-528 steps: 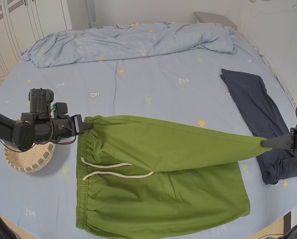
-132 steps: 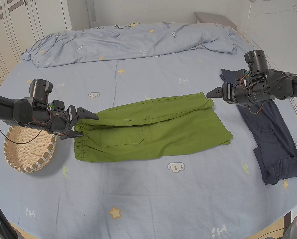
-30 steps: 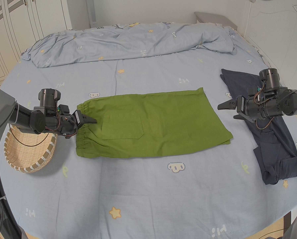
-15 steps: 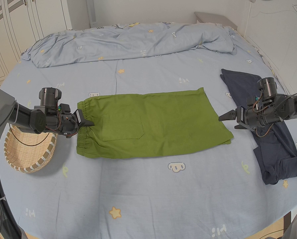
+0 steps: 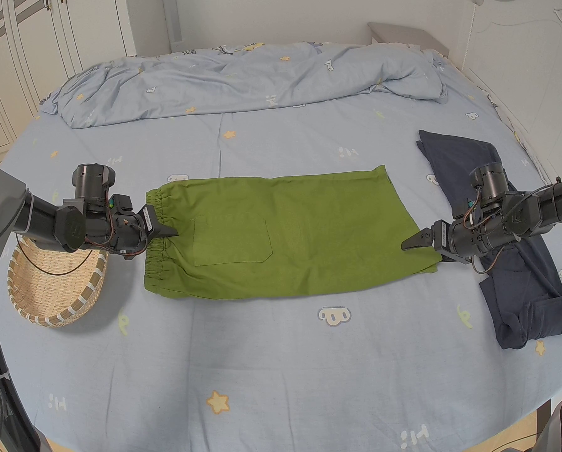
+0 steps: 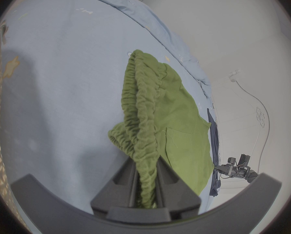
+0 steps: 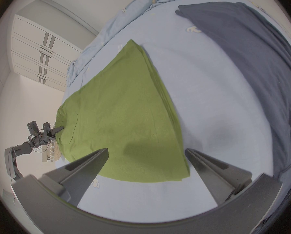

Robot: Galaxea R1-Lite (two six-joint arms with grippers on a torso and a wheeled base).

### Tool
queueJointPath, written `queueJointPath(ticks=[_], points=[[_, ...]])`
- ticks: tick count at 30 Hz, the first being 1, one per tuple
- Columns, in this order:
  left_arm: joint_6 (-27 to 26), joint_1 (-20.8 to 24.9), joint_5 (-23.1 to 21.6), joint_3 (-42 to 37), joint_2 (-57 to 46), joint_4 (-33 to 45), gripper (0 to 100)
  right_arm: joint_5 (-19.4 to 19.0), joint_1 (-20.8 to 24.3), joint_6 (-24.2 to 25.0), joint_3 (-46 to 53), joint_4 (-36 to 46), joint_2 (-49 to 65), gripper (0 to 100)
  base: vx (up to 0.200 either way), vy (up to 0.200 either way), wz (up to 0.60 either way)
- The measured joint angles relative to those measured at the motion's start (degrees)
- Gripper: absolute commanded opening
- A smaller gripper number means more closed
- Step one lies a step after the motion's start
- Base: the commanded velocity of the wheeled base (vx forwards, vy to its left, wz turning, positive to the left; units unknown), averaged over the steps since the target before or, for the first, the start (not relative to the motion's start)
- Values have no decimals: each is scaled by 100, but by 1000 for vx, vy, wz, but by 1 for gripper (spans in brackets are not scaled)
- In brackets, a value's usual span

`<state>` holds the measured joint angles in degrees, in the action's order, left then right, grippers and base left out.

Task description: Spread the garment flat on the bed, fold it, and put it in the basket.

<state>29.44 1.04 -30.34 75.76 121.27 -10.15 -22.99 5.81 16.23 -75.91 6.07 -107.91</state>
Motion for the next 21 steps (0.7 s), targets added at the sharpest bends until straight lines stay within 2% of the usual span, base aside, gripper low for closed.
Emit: queueJointPath(ticks=[9,10,21], points=[[-2,1,0,0,-13,0,0,12,71,16,-13,-27,-140,100,0,0,0],[-2,1,2,0,-13,0,0,12,66,13,-16,-28,-146,0,0,0,0],[-2,1,12,-7,-24,0,0,12,-63,17,-60,-27,-173,0,0,0,0]])
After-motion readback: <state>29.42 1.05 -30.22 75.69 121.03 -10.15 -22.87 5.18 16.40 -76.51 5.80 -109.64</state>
